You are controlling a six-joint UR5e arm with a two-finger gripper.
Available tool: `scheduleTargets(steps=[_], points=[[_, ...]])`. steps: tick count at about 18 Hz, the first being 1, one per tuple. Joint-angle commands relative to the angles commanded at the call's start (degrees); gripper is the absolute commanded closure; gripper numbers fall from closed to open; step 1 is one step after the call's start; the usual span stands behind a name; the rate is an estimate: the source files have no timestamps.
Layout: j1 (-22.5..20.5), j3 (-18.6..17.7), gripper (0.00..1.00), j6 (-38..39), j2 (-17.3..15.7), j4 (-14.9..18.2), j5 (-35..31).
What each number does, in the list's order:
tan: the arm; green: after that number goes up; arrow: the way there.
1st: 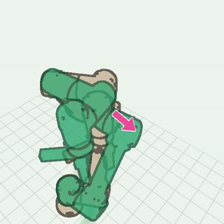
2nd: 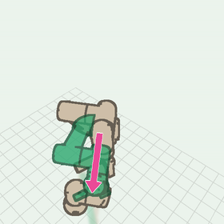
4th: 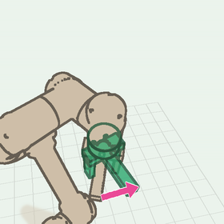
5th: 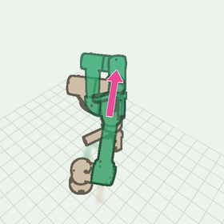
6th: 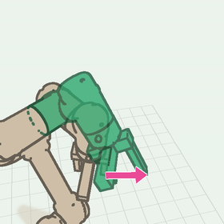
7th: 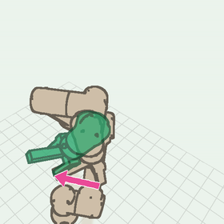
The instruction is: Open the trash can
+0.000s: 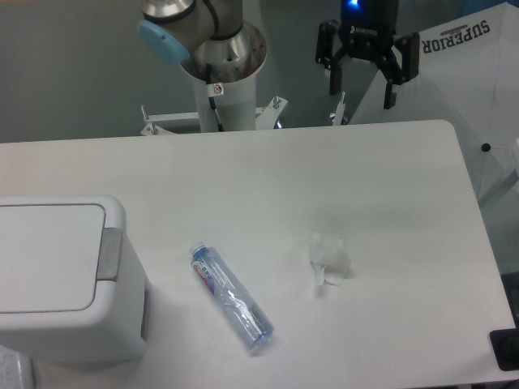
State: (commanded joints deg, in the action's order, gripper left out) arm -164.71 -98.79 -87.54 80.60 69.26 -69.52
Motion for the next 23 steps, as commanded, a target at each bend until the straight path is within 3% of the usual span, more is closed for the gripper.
scheduleTargets(steps=[5,13,16,19,23], points=[[0.1,0.3,0.0,0.3,0.4,0.0,0.2],[1.8,0.9,0.0,7.9,0.8,-0.1,2.5],[3.6,1.8,0.0,17.4,1.5,-0.7,3.0],[7.0,2.4,0.0,24.1,2.6,-5.2,2.7],[10.8,4.6,0.0,38.4,4.5,-6.9,2.7]])
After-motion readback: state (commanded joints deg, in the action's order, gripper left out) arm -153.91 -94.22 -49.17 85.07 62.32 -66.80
